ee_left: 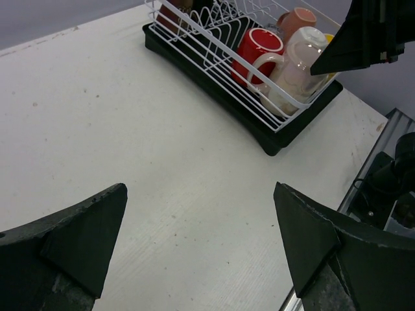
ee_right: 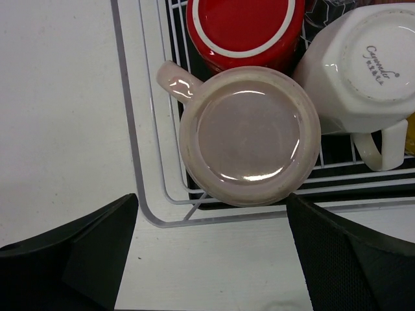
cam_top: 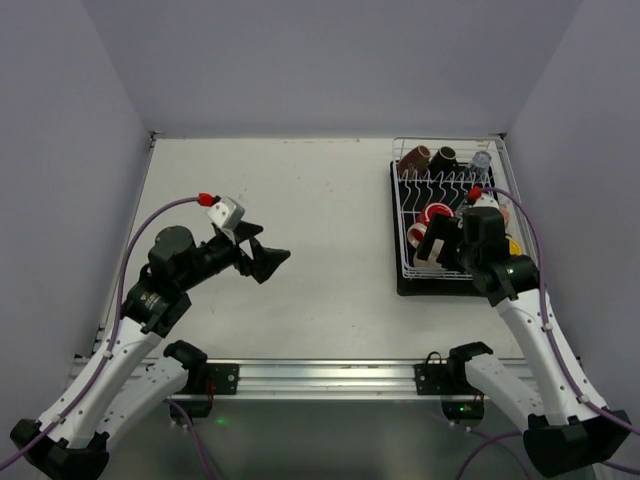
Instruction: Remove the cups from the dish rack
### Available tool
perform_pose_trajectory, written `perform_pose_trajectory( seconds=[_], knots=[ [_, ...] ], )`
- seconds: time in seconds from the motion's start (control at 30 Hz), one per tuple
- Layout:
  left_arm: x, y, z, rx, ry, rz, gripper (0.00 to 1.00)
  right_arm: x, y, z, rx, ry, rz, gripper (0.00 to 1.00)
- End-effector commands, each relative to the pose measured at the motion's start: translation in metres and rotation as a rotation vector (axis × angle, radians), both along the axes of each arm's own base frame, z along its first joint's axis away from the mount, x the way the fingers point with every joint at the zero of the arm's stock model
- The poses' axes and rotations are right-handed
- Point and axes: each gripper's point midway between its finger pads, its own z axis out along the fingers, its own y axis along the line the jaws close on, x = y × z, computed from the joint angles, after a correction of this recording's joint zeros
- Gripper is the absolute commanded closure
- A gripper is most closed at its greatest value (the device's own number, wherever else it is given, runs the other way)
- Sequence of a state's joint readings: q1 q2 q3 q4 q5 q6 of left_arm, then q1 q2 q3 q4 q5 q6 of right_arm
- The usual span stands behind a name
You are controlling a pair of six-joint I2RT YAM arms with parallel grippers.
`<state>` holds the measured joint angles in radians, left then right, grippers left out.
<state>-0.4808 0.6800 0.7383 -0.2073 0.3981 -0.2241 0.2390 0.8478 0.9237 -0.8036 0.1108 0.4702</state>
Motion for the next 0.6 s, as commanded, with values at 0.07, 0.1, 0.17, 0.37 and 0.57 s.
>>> perform_pose_trajectory(
  seconds=[0.07,0.1,0.17,0.37,0.57],
  knots=[
    [-0.001,0.001,-0.004,0.015,-0.004,0.005,0.00,0.014,-0.007,-0.006,-0.051,-0.006,-0.014,0.01],
    [-0.001,0.001,-0.004,0.016,-0.003,0.005,0.00,0.015,-0.009,-0.007,-0.062,-0.003,-0.024,0.01],
    [-0.001,0.000,-0.005,0.019,0.000,0.002,0.00,0.017,-0.014,-0.010,-0.091,0.007,-0.044,0.01],
    [-0.001,-0.001,-0.006,0.019,0.004,-0.004,0.00,0.020,-0.021,-0.020,-0.140,0.045,-0.056,0.01],
    [0.000,-0.001,-0.008,0.025,0.009,-0.001,0.00,0.038,-0.021,-0.027,-0.172,0.055,-0.052,0.01]
  ],
)
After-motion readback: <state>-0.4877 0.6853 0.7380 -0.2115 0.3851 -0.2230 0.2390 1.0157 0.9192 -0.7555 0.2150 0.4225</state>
